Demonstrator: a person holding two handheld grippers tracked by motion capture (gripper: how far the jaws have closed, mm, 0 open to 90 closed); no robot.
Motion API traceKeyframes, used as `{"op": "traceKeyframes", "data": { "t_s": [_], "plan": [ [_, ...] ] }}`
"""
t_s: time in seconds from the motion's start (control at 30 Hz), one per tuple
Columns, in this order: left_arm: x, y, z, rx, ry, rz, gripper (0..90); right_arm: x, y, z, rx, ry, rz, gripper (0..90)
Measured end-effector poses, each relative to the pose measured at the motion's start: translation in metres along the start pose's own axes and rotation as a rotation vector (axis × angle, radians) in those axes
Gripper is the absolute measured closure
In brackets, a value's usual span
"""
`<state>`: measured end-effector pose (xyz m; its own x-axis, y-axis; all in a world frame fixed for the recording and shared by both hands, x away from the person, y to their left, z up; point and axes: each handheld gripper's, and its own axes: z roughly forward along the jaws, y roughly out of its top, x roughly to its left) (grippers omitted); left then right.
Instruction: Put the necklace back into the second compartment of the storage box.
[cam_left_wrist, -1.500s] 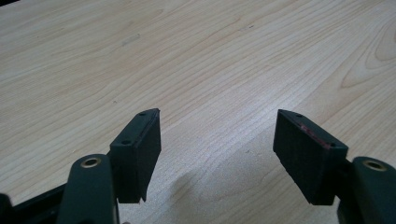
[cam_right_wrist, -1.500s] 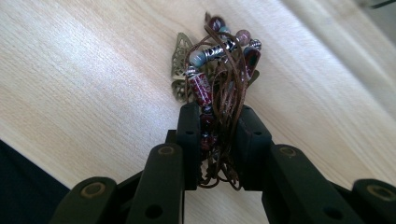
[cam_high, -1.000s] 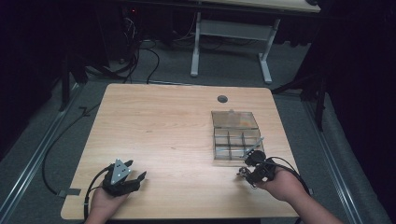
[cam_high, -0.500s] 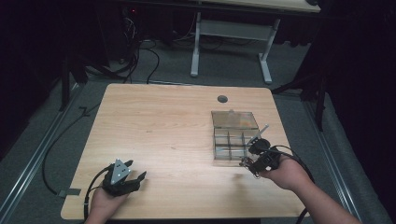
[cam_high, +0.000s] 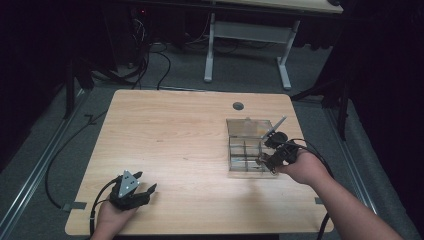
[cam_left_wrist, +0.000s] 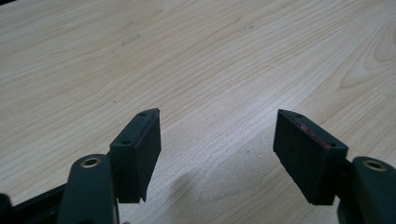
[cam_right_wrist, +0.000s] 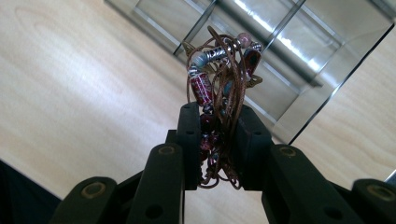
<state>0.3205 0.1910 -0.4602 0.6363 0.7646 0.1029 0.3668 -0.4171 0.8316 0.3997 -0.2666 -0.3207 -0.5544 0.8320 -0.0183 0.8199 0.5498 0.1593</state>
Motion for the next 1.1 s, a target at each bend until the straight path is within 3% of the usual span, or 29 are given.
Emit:
{"op": "traceKeyframes", "data": {
  "t_s": [0.17, 0.43, 0.77, 0.9, 1.1],
  "plan": [
    [0.0, 0.0, 0.0, -0.004, 0.0, 0.001, 32.6, -0.008, 0.019, 0.008, 0.011, 0.007, 0.023, 74.9],
    [0.0, 0.0, 0.0, -0.004, 0.001, 0.0, 32.6, -0.022, 0.043, 0.028, 0.017, 0.005, 0.017, 74.9],
    [0.0, 0.0, 0.0, 0.0, 0.001, 0.001, 32.6, -0.041, 0.06, 0.056, 0.049, 0.018, 0.04, 74.8],
    [0.0, 0.0, 0.0, 0.0, 0.003, 0.002, 32.6, -0.045, 0.065, 0.062, 0.076, 0.035, 0.061, 74.8],
    [0.0, 0.0, 0.0, 0.001, 0.004, 0.001, 32.6, -0.049, 0.072, 0.069, 0.091, 0.034, 0.054, 74.8]
  ]
}}
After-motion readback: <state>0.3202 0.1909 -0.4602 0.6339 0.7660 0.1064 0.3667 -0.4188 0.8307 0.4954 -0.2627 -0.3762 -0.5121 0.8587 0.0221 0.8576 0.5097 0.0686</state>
